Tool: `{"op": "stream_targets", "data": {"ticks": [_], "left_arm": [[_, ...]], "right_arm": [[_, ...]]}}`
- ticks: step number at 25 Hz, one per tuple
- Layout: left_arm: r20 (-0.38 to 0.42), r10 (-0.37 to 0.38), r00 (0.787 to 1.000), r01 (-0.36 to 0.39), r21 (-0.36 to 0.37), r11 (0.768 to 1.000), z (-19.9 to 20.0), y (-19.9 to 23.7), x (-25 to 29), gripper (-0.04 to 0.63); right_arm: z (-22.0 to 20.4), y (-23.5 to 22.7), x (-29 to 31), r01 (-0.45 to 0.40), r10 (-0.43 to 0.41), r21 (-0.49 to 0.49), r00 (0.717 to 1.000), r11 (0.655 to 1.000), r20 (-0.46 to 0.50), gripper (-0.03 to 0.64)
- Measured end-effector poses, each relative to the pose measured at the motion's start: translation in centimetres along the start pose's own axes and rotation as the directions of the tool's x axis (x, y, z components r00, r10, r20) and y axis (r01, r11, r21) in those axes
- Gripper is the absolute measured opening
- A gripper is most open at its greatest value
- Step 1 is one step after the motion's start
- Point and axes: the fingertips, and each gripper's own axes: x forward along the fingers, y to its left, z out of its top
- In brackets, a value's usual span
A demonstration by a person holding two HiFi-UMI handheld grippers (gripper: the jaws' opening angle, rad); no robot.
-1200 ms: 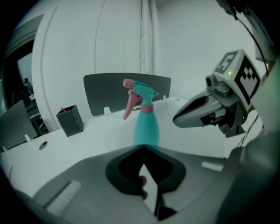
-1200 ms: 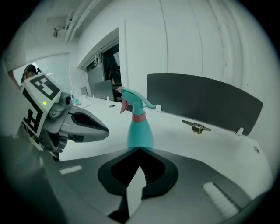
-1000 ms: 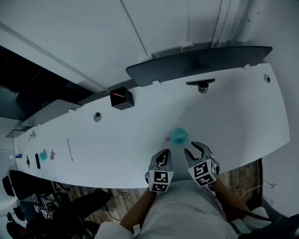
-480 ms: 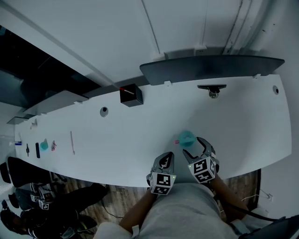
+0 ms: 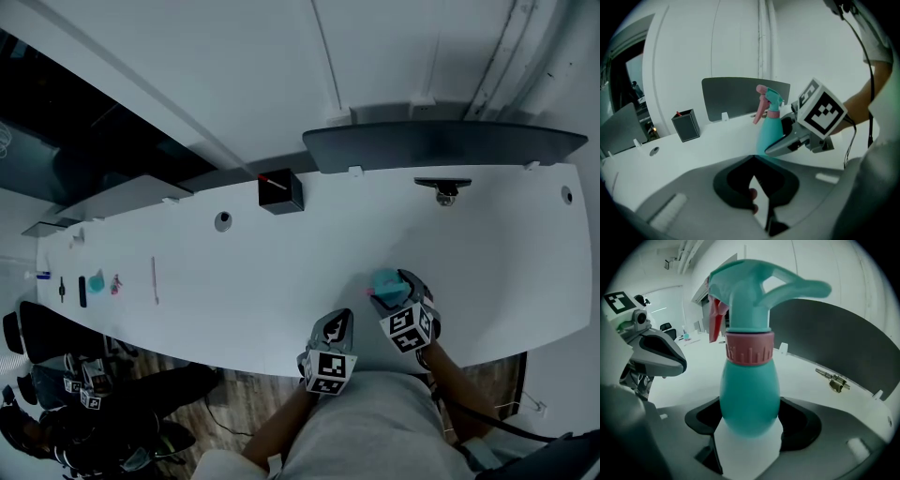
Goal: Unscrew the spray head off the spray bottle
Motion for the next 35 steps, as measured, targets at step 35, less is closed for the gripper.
{"op": "stream_targets", "data": {"ticks": [35], "left_arm": [[0.121,0.031,0.992,-0.086,0.489,0.868,10.3,0.0,-7.0,0.232]], "right_arm": [[7.1,-2.8,-5.2,0.244,-0.416,-0.792,0.909,0.560,-0.013,0.374]]}}
